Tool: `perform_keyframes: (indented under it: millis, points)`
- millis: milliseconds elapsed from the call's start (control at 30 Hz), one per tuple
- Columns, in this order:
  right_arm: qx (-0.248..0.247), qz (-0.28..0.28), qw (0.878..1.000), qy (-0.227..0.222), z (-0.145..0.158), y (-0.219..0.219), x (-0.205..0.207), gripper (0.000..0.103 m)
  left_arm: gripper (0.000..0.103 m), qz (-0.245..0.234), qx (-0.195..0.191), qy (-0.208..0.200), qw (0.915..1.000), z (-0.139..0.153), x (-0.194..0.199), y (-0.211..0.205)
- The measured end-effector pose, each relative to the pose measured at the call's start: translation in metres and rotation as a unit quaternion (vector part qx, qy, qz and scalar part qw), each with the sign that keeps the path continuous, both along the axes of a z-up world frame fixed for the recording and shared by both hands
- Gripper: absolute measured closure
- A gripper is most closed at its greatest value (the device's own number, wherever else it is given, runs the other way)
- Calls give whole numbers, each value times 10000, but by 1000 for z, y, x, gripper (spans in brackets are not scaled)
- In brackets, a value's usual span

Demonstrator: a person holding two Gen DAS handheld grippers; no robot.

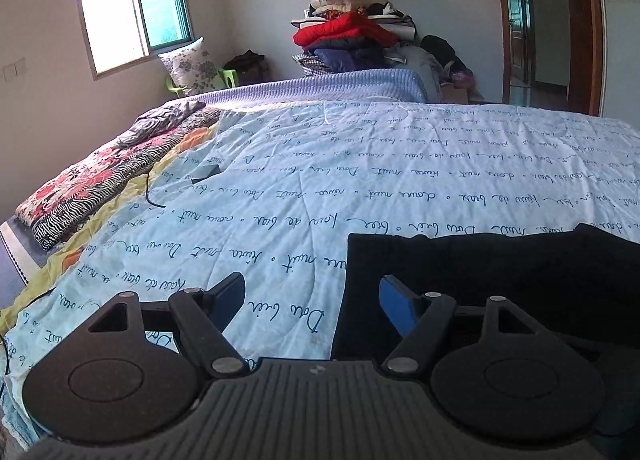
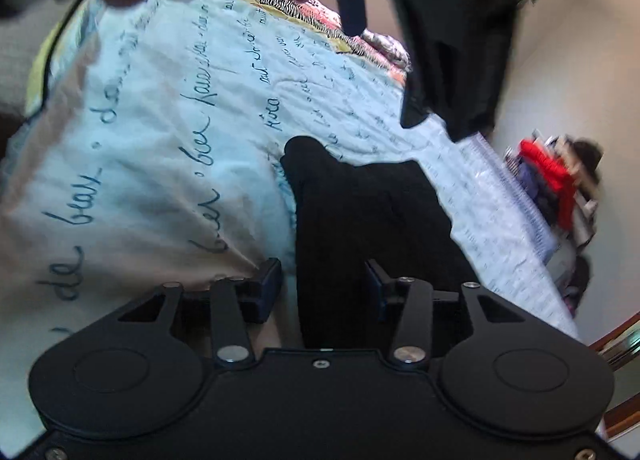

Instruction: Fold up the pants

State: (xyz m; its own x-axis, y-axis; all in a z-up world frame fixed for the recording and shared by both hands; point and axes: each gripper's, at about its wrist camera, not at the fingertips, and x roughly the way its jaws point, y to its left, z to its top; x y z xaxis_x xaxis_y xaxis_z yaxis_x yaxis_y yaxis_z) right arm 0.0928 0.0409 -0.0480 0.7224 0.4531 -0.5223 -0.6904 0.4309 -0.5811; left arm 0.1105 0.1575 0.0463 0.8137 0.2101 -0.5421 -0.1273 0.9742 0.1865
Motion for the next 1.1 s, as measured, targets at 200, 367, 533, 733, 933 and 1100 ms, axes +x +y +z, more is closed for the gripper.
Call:
perform_keyframes:
  millis: [200, 367, 533, 733, 933, 1100]
  points:
    - [176, -186, 9996, 113, 5, 11, 11, 93, 26, 110, -146, -192, 9996, 12, -5, 9]
    - [837, -349, 9937, 665, 17, 17, 25, 89, 24, 63, -196, -246, 9995, 16, 1, 0]
    - [1417, -13, 9823, 1221, 41, -29, -5, 82, 23, -337, -202, -148, 9991, 11, 4, -24]
    - [2072, -1382, 9570, 1487, 63, -157, 18, 62, 22, -1078, -325, 88, 9936, -6, 12, -80]
    - [2278, -2362, 9173, 2255, 26, -240, 63, 66, 21, -1998, -93, 203, 9796, -24, -1, -157]
    - [3332, -2601, 8747, 2372, 43, -272, 139, 66, 20, -2547, 383, 373, 9655, -51, -18, -206]
